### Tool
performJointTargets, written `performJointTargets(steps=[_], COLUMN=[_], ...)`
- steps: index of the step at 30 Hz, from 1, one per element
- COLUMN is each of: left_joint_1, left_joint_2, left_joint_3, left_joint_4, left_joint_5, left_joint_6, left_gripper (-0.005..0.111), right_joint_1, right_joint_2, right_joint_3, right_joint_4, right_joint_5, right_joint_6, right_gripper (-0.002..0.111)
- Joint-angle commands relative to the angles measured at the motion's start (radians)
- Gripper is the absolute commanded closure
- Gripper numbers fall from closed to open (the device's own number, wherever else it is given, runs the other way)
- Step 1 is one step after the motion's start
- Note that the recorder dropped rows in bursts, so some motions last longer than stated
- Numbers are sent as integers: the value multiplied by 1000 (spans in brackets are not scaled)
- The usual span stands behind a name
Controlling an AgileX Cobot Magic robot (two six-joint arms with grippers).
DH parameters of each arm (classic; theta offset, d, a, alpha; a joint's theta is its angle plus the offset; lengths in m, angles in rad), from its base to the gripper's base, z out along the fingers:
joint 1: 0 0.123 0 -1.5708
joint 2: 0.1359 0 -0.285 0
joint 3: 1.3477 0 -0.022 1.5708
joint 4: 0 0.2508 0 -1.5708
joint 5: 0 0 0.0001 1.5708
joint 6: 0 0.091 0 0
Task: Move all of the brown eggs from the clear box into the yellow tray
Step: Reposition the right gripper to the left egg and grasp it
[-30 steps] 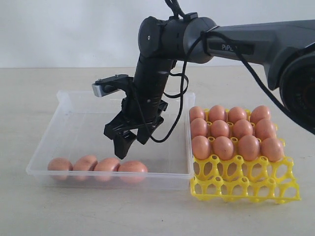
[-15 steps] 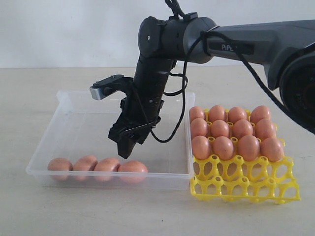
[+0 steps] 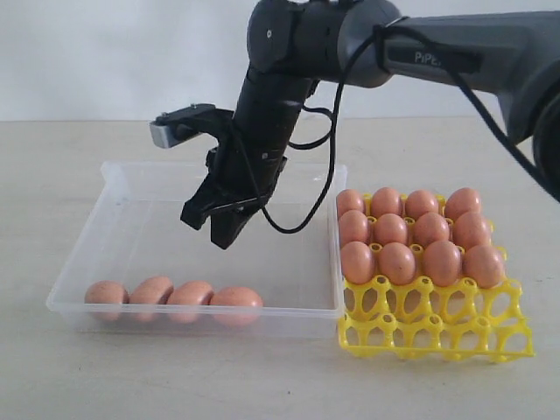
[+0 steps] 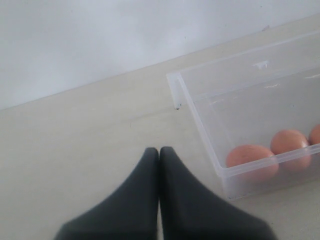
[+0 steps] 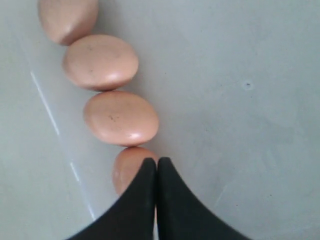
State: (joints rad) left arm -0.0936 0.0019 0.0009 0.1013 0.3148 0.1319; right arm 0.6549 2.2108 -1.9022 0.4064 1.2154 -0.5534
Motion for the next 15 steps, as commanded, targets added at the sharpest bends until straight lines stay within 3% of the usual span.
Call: performJointTargets(steps=[1,3,6,9,11,15], left_joint_1=[1,1,1,1,1,1], left_joint_2=[-2,-2,-2,-2,-2,-2], left_joint_3=[-1,-1,-1,-1,-1,-1], left_joint_4=[-8,-8,-8,-8,-8,-8], left_joint_5=[-8,-8,-8,-8,-8,-8], left_joint_6=[0,0,0,0,0,0], left_gripper=[111,111,111,111,111,111], right_joint_1=[57,98,147,162,153,122], right_joint_2=[-62,-68,-59,-32,-10,61], right_joint_3=[-6,-6,-6,-6,-7,-63], right_joint_4=[-7,-3,-5,-1,-1,-13], right_joint_5=[-112,-328,-618,-728,-651,-239], right_joint_6=[-115,7,521,803,802,674], right_gripper=[108,108,108,108,108,108])
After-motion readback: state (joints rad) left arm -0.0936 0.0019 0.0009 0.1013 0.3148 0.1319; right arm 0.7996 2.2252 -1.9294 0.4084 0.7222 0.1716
